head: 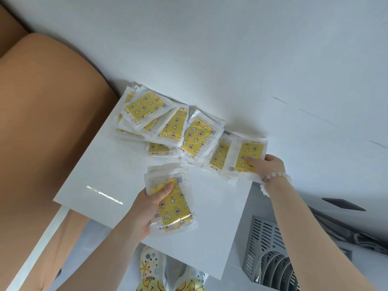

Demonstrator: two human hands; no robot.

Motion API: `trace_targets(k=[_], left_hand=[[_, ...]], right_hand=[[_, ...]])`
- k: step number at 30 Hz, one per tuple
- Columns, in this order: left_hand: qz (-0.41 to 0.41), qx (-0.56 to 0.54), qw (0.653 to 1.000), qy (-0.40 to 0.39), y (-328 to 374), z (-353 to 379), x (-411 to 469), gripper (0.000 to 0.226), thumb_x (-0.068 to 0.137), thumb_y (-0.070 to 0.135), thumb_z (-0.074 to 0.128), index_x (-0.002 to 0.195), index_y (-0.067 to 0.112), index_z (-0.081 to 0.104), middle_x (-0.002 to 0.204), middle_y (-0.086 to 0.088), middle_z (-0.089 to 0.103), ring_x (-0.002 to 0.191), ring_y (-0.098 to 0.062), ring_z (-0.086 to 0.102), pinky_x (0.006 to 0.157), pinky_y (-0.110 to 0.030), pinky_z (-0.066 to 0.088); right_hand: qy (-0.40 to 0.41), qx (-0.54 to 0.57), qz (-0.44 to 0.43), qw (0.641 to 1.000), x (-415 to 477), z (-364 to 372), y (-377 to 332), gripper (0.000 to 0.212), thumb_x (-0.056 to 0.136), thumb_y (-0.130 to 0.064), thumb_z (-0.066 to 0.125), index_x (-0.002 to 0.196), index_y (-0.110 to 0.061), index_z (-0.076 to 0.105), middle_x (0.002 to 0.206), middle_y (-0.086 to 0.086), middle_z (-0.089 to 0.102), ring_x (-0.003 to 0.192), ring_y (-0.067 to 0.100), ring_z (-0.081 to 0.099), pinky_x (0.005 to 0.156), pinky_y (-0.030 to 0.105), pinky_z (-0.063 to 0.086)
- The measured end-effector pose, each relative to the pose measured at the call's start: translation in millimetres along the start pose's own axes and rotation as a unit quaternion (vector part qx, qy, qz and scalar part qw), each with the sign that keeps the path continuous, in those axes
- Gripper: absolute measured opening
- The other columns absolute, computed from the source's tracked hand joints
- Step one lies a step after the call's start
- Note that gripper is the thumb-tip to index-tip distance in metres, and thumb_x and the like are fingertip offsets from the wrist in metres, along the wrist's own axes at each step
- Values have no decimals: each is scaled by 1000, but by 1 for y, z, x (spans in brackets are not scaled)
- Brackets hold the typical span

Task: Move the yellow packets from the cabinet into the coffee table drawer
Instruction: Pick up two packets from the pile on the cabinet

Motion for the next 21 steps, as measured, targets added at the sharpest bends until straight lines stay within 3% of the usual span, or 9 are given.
trace_targets(k=[3,5,8,10,11,13,14,17,21], left_hand=[[9,-5,1000,-6,7,5,-1,30,84,31,66,109,16,64,93,-4,74,81,-22,70,62,-31,52],[19,-13,1000,-15,12,9,-2,32,83,32,66,110,16,64,95,-4,74,82,-22,70,63,-31,52],[33,-22,999,-34,17,17,-4,33,80,34,66,109,18,65,95,-3,74,80,-19,71,61,-28,54],[42,-25,998,-44,21,22,-5,32,79,34,66,108,19,65,91,-1,75,74,-16,72,55,-24,53],[46,-23,998,-45,22,24,-6,31,80,33,66,107,18,65,86,1,75,70,-14,71,53,-23,53],[53,-17,998,-43,22,27,-6,29,81,30,67,107,16,66,79,1,73,64,-14,69,52,-23,52],[53,-18,997,-45,21,29,-6,30,82,29,68,107,14,66,79,-1,72,64,-16,68,52,-23,52],[58,-24,996,-57,18,33,-6,30,81,23,69,107,10,67,82,-7,72,67,-20,69,53,-25,53],[55,-31,997,-51,14,31,-5,28,79,17,71,106,10,67,79,-3,72,63,-15,70,49,-21,50]], right_hand=[[-72,124,-12,990,-27,-3,2,13,81,-7,71,87,-17,64,95,3,71,88,21,68,80,34,55],[-116,157,-25,980,-49,-5,2,19,82,2,66,91,-15,65,94,5,72,93,26,68,88,42,53],[-222,251,-23,942,-86,13,3,27,75,10,63,93,-10,68,98,11,72,94,32,68,88,52,51],[-278,254,-31,926,-108,33,1,21,66,3,73,80,-12,75,93,11,72,86,29,68,85,49,52],[-289,222,-46,930,-116,43,1,16,64,-1,77,73,-14,76,85,7,73,80,22,69,82,40,55],[-282,131,-82,947,-130,61,-1,16,71,-5,77,65,-20,74,69,-8,72,64,2,66,64,14,51],[-274,99,-92,952,-134,71,0,17,75,-7,75,69,-23,72,65,-13,70,60,-5,64,57,8,46],[-212,52,-105,970,-137,84,9,11,78,-16,75,81,-24,68,72,-12,70,59,-5,62,51,7,44],[-101,10,-158,982,-145,82,10,27,74,-14,74,85,-28,54,72,-13,63,57,-6,57,50,6,43]])
Point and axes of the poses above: each hand's wrist, its own x-axis towards the middle knuckle, its own z-axis out of the palm, y = z × x, the point moved 10 cm from there along x, towards the middle knuckle
